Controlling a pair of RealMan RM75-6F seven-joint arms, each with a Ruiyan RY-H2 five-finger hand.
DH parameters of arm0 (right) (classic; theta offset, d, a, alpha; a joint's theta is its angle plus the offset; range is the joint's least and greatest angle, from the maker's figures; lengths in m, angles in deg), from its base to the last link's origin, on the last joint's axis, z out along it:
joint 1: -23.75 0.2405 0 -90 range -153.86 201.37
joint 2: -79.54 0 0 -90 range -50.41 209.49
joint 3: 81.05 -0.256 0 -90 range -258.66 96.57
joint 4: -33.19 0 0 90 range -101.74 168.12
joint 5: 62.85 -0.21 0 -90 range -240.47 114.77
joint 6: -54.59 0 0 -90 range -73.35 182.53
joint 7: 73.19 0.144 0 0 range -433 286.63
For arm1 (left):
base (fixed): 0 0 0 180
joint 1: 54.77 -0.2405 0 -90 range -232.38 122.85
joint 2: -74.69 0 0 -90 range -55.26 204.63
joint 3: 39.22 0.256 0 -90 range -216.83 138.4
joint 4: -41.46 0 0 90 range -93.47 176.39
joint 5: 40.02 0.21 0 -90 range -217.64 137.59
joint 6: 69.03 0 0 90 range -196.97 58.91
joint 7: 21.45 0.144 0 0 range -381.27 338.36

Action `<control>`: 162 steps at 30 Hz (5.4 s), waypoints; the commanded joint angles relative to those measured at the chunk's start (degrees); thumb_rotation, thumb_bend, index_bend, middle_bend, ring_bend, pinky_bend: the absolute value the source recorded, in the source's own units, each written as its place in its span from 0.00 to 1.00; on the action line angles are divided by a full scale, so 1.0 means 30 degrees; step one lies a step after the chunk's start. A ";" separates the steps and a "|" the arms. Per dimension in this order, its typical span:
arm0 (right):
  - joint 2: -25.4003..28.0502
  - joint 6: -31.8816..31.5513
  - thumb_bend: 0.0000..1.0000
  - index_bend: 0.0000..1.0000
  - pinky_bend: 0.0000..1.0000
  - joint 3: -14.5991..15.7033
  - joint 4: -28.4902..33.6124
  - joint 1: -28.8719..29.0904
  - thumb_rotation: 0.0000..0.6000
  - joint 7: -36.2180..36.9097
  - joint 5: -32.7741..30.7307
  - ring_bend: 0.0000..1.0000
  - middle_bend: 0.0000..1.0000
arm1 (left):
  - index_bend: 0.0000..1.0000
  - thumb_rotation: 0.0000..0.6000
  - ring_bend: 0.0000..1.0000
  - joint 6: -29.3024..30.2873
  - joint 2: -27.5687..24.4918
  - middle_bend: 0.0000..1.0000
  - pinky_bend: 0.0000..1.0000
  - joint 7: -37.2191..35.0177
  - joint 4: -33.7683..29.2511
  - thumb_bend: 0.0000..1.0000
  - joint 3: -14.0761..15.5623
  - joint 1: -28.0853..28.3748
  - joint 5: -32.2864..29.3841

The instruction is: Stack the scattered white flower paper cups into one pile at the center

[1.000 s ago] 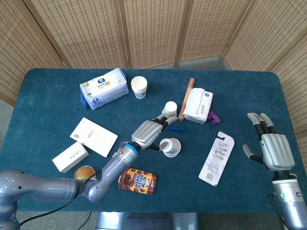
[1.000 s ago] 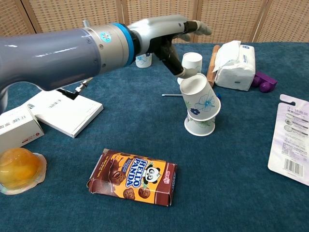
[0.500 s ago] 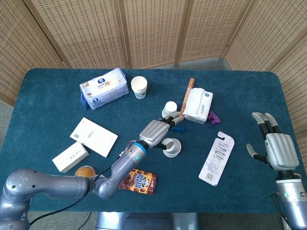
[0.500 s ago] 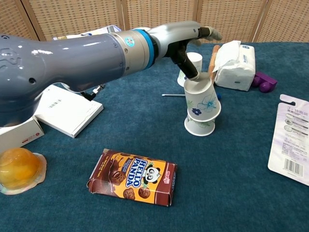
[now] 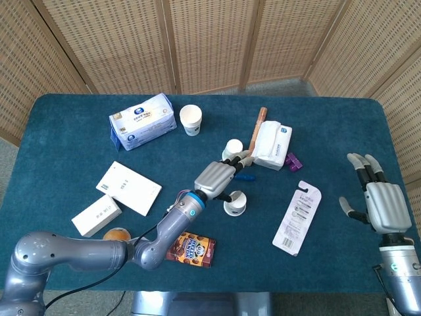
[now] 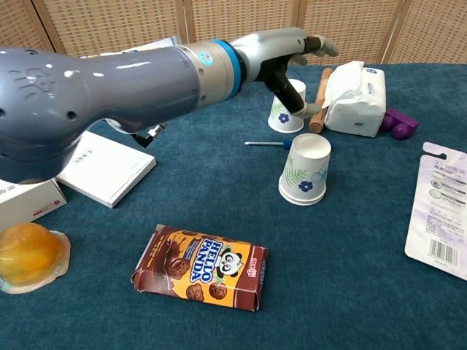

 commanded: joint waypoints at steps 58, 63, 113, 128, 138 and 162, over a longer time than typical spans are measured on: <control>0.0139 0.0695 0.37 0.02 0.43 -0.0461 -0.1325 0.0342 1.00 0.0660 -0.0909 0.00 0.12 | 0.00 1.00 0.00 -0.4605 -0.0077 0.00 0.17 0.0379 0.7144 0.42 0.0860 0.1728 -0.1841; 0.0346 0.0596 0.37 0.02 0.43 -0.0524 -0.1279 0.0251 1.00 0.0664 -0.1068 0.00 0.12 | 0.00 1.00 0.00 -0.5813 0.1209 0.00 0.18 -0.0176 0.9651 0.42 0.0622 0.2544 -0.1811; 0.1151 -0.0266 0.37 0.03 0.43 -0.0607 -0.0992 -0.0574 1.00 0.1603 -0.0691 0.00 0.12 | 0.34 1.00 0.33 -0.4364 0.0014 0.22 0.50 -0.3559 0.7531 0.43 -0.0597 0.1914 0.3224; 0.1195 -0.0593 0.37 0.02 0.43 -0.0510 -0.0340 -0.0712 1.00 0.1127 -0.0423 0.00 0.12 | 0.34 1.00 0.32 -0.2996 -0.5375 0.21 0.49 -0.2533 -0.2435 0.43 0.0094 0.0006 0.2869; 0.1434 -0.0979 0.37 0.01 0.43 -0.0361 -0.0249 -0.1124 1.00 0.1417 -0.0237 0.00 0.12 | 0.34 1.00 0.32 -0.3438 -0.5212 0.21 0.49 -0.1536 -0.3007 0.43 0.0920 0.1005 0.2045; 0.1477 -0.1095 0.37 0.01 0.43 -0.0256 -0.0642 -0.1463 1.00 0.2183 -0.0028 0.00 0.12 | 0.33 1.00 0.30 -0.3942 -0.3760 0.20 0.48 -0.0664 -0.1653 0.43 0.2127 0.2796 0.0120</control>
